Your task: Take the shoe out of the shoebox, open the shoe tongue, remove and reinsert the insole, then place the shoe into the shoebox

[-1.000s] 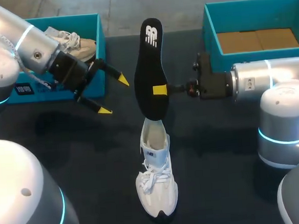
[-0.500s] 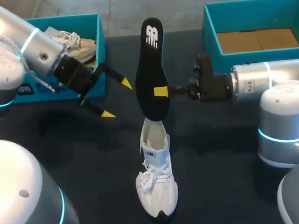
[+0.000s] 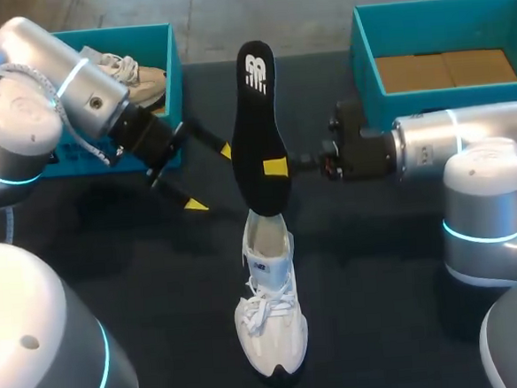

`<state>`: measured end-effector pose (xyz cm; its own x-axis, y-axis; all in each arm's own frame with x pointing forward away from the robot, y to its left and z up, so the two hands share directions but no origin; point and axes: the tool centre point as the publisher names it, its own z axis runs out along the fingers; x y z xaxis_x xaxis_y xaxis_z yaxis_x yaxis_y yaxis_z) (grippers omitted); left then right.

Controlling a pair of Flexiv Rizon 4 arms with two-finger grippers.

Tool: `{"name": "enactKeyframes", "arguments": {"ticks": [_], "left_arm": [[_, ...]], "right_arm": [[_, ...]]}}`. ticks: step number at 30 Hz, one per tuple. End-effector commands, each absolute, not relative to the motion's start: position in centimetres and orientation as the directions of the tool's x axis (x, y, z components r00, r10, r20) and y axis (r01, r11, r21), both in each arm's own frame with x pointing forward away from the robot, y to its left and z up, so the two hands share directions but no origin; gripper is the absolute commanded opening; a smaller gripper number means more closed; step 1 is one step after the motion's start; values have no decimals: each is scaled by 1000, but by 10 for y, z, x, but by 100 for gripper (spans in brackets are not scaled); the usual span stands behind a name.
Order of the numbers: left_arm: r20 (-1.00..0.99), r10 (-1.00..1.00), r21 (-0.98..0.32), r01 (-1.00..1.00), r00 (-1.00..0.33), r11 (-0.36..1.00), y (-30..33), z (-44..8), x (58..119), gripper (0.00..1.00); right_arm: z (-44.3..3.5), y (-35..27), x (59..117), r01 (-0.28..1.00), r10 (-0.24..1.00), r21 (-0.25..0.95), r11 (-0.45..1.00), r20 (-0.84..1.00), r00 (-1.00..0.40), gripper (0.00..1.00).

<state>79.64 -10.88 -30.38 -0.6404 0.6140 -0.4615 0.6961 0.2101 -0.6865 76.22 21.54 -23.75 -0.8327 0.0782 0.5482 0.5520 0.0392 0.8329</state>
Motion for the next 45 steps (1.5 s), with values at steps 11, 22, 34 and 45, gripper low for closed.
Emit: {"name": "enactKeyframes", "arguments": {"ticks": [11,22,34,45], "left_arm": [[-472,642,-682,711,-605,168,-114,-327,793,100],[-466,666,-650,736,-583,190,-115,-330,791,100],[-466,666,-650,736,-583,190,-115,-330,791,100],[-465,651,-664,723,-600,192,-117,-340,784,100]], "right_arm": [[-258,220,766,522,78,852,27,519,-851,0],[-272,219,758,529,73,849,-13,528,-846,0],[-272,219,758,529,73,849,-13,528,-846,0],[-277,219,759,540,73,842,0,538,-840,0]]}}
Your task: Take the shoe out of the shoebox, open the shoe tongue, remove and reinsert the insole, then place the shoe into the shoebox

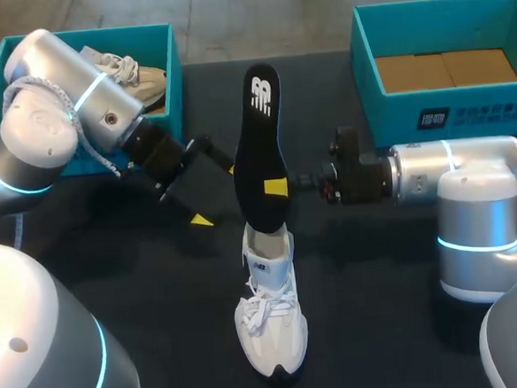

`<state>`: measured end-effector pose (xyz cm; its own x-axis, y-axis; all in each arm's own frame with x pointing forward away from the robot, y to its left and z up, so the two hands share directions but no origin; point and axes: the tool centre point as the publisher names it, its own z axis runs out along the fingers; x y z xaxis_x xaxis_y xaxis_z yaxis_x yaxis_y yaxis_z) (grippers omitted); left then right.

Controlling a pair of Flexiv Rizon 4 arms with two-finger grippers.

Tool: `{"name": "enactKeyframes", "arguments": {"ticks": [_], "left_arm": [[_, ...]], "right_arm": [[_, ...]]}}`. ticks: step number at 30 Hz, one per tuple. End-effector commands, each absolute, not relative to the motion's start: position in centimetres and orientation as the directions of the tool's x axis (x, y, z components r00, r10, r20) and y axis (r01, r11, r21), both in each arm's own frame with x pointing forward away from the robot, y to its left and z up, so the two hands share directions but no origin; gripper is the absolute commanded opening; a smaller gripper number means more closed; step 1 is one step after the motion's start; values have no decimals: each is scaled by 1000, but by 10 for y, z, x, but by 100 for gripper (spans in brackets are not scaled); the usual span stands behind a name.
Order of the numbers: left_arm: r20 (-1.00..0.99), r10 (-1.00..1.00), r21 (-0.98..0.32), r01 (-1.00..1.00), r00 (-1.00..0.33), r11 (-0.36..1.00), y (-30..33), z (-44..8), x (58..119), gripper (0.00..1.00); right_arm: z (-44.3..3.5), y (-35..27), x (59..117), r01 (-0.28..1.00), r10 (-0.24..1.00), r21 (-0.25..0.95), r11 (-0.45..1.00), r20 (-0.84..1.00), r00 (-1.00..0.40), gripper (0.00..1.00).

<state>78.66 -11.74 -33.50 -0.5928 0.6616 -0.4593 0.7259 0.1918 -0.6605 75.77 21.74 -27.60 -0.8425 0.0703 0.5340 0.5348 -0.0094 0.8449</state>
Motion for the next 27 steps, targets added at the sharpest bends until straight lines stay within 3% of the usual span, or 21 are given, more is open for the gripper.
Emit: {"name": "enactKeyframes", "arguments": {"ticks": [1,27], "left_arm": [[-464,649,-668,719,-603,192,-118,-341,784,100],[-402,613,-714,652,-680,254,-123,-363,787,100]], "right_arm": [[-278,219,758,542,73,841,5,540,-839,0],[-281,227,756,539,74,842,17,536,-841,0]]}}
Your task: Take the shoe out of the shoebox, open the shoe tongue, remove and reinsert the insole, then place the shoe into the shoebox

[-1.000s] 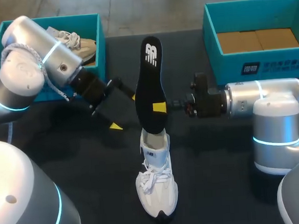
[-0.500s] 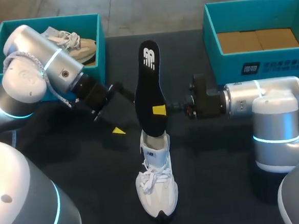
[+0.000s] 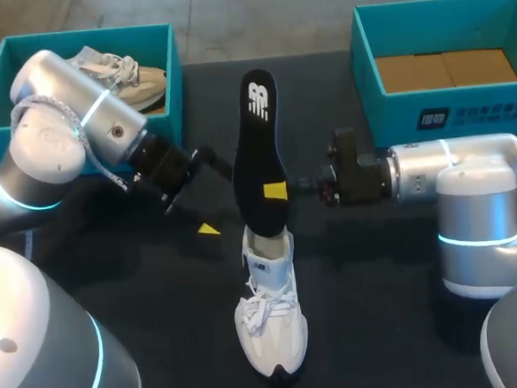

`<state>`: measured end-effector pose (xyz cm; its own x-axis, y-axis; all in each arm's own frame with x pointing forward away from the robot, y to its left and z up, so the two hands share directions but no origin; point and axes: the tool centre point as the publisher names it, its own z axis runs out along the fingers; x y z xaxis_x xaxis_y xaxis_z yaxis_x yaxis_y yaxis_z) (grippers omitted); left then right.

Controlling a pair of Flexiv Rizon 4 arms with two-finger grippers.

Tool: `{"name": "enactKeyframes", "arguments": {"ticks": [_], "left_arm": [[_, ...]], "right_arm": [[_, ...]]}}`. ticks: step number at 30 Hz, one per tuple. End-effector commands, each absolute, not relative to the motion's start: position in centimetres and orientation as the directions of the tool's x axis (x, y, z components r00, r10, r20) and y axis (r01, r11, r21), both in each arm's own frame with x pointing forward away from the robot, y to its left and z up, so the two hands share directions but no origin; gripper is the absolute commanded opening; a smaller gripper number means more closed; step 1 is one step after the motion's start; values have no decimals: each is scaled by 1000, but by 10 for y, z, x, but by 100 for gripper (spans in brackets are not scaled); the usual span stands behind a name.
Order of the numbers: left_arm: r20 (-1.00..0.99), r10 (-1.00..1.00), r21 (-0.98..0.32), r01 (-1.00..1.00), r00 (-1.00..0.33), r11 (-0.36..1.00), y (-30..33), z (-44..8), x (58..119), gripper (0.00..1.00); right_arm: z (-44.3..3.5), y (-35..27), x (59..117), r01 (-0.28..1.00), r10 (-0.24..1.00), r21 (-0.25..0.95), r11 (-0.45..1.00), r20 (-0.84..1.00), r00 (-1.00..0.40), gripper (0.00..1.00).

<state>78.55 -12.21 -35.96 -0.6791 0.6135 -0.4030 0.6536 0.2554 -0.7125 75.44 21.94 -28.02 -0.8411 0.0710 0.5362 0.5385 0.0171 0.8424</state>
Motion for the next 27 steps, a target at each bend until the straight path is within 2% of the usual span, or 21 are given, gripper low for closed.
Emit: {"name": "enactKeyframes", "arguments": {"ticks": [1,27], "left_arm": [[-402,613,-714,652,-680,254,-123,-363,787,100],[-402,613,-714,652,-680,254,-123,-363,787,100]], "right_arm": [[-280,229,756,539,73,842,17,537,-841,0],[-290,238,752,551,89,834,-4,549,-831,0]]}}
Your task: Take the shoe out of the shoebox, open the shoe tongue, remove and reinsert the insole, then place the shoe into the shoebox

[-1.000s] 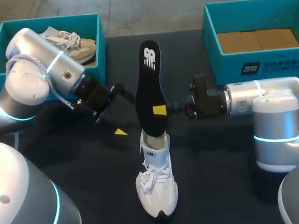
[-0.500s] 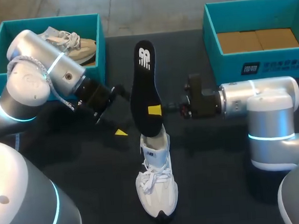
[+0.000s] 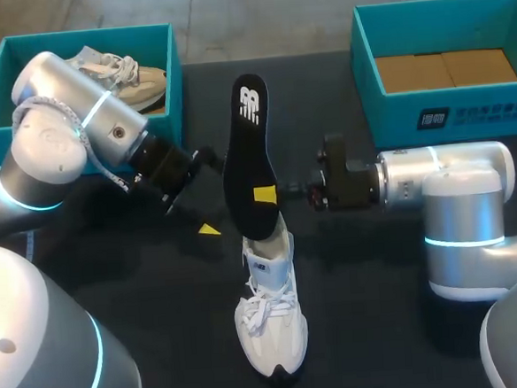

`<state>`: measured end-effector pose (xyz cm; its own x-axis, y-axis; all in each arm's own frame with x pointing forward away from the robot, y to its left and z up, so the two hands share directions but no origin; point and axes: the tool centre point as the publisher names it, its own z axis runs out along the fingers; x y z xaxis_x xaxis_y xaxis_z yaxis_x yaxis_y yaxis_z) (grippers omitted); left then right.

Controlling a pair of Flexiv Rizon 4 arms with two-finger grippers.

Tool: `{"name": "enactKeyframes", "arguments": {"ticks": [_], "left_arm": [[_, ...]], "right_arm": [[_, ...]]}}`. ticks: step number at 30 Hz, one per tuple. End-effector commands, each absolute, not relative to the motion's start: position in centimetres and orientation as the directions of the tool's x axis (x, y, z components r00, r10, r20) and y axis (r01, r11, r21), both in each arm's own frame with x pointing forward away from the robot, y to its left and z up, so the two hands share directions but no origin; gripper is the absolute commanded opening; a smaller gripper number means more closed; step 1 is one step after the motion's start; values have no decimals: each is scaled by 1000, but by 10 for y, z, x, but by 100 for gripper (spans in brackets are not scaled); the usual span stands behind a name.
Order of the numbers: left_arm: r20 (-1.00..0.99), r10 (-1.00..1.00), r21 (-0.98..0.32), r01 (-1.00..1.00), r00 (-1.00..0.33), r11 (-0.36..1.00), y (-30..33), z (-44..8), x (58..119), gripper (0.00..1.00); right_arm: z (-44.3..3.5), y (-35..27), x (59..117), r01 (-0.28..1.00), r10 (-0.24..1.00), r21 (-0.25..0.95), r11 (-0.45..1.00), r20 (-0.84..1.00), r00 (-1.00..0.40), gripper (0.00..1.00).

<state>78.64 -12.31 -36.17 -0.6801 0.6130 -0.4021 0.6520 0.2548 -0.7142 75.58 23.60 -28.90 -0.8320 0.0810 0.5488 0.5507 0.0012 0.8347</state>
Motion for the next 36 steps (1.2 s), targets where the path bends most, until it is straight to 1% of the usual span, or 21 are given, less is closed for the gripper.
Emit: {"name": "enactKeyframes", "arguments": {"ticks": [1,18,36], "left_arm": [[-402,613,-714,652,-680,254,-123,-363,787,100],[-402,613,-714,652,-680,254,-123,-363,787,100],[-402,613,-714,652,-680,254,-123,-363,787,100]], "right_arm": [[-290,239,752,552,88,834,-5,550,-830,0],[-286,246,748,581,113,813,-37,581,-806,0],[-296,246,738,603,122,796,-42,604,-788,0]]}}
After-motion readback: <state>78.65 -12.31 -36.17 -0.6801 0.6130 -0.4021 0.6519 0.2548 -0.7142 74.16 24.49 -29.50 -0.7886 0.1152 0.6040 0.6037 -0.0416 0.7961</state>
